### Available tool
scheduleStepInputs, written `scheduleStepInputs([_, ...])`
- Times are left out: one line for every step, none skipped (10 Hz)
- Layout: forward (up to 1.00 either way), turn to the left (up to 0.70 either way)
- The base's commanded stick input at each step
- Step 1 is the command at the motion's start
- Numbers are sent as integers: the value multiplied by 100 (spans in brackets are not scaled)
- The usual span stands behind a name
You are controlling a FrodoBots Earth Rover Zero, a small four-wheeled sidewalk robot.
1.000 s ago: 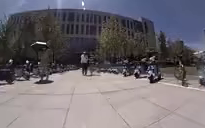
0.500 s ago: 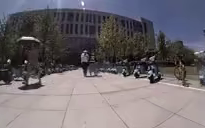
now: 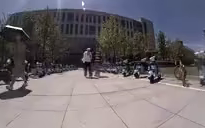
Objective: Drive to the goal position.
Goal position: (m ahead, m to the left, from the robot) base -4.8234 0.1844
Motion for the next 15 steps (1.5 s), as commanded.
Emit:
scheduleStepInputs([7, 0])
scheduleStepInputs([8, 0])
scheduleStepInputs([7, 0])
scheduleStepInputs([7, 0])
scheduleStepInputs([7, 0])
scheduleStepInputs([8, 0])
scheduleStepInputs([8, 0])
scheduleStepInputs([8, 0])
scheduleStepInputs([9, 0])
scheduleStepInputs([11, 0])
scheduleStepInputs([14, 0])
scheduleStepInputs([30, 0])
scheduleStepInputs([47, 0])
scheduleStepInputs([68, 0])
scheduleStepInputs([70, 5])
